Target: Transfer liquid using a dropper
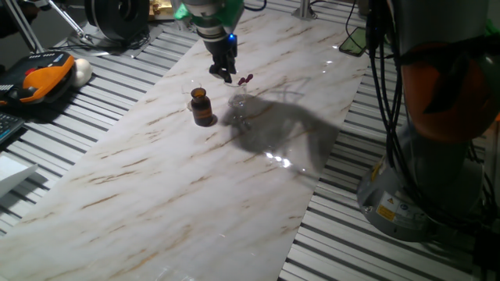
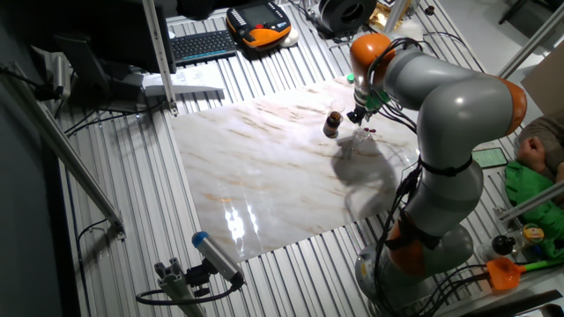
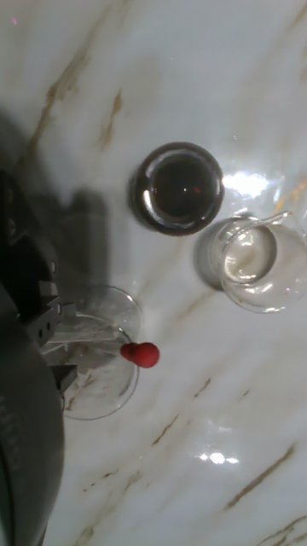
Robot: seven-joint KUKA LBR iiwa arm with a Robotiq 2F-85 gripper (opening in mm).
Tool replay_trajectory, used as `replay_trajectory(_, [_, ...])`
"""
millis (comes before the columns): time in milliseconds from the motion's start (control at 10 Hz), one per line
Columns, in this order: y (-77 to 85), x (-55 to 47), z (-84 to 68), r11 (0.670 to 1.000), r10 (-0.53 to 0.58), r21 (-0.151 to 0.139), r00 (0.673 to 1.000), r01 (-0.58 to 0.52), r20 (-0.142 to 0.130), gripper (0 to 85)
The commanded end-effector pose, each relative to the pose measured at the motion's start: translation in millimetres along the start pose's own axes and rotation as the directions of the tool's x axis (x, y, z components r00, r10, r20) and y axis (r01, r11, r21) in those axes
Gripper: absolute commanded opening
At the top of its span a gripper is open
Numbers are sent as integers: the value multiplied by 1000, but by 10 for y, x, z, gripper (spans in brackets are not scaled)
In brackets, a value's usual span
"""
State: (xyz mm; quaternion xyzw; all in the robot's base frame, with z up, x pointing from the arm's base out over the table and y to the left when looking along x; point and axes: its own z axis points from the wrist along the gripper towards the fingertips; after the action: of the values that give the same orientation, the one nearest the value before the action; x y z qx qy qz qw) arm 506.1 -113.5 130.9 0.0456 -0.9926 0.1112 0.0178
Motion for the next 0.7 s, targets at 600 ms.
replay_trajectory(600, [-4, 123, 164, 1000, -20, 12, 1000, 20, 16, 340])
